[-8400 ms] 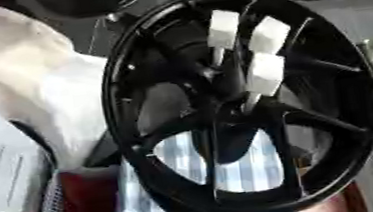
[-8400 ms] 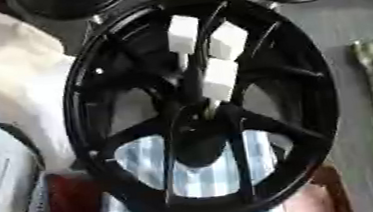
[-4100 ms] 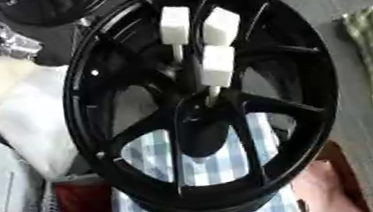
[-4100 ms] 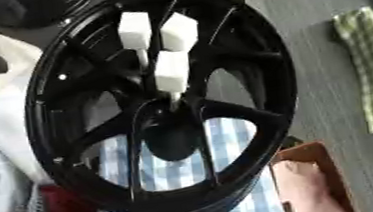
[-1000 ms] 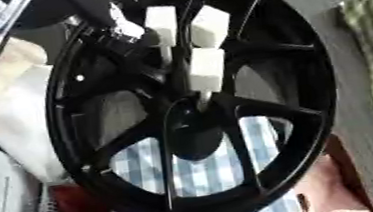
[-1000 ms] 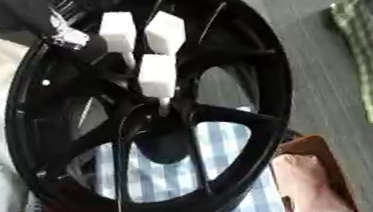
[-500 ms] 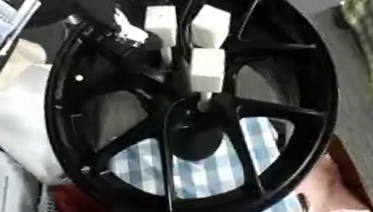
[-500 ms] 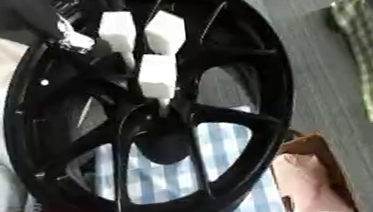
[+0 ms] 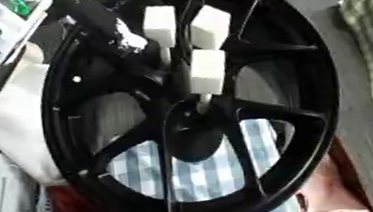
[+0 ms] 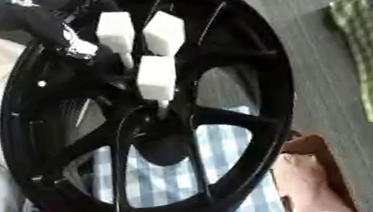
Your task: Pull the pin out of the wheel hub.
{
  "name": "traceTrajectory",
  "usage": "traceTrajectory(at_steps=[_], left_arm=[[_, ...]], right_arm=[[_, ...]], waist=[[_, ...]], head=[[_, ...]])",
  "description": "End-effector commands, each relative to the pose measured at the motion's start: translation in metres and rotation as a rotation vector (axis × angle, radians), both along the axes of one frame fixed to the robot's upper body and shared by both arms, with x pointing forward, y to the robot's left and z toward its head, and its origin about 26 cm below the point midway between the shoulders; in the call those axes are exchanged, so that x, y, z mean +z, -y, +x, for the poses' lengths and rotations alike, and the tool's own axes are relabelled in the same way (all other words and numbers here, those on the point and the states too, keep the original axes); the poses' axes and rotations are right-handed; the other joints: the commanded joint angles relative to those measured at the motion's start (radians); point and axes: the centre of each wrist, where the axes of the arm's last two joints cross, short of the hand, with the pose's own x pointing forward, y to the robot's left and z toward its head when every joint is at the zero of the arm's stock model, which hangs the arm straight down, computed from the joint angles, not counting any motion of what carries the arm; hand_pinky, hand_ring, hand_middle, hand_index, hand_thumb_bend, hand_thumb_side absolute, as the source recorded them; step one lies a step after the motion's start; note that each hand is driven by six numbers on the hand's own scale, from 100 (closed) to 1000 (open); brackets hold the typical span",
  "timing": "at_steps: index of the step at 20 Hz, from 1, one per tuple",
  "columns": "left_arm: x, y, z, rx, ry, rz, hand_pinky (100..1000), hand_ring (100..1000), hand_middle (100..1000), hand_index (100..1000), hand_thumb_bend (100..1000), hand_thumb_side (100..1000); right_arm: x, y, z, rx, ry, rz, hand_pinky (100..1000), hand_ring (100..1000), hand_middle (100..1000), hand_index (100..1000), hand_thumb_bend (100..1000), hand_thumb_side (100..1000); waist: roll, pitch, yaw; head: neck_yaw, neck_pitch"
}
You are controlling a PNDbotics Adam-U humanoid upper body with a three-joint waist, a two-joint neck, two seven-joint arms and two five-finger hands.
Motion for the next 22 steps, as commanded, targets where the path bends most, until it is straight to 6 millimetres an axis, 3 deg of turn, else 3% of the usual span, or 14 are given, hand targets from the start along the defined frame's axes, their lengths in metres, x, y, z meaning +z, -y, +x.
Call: traceTrajectory(at_steps=[1, 18, 22], left_arm=[[0.0127, -0.0035, -0.0020, 0.014, 0.033, -0.013, 802, 824, 756, 825, 386, 293], [0.0073, -0.0036, 0.0008, 0.023, 0.048, -0.044, 751, 733, 640, 724, 286, 312], [0.0081, -0.0034, 0.0004, 0.020, 0.049, -0.055, 728, 693, 587, 673, 198, 327]], right_arm=[[0.0100, 0.0038, -0.0024, -0.012, 0.028, 0.006, 833, 720, 663, 706, 214, 561], [0.0113, 0.0065, -0.0027, -0.027, 0.039, 0.025, 834, 720, 664, 706, 219, 562], [0.0096, 0.0075, -0.0020, -0.035, 0.035, 0.028, 834, 720, 664, 707, 221, 561]], waist=[[-0.004, -0.018, -0.001], [-0.002, -0.015, -0.019], [0.000, -0.017, -0.018]], head=[[0.005, -0.009], [0.010, -0.017], [0.008, -0.012]])
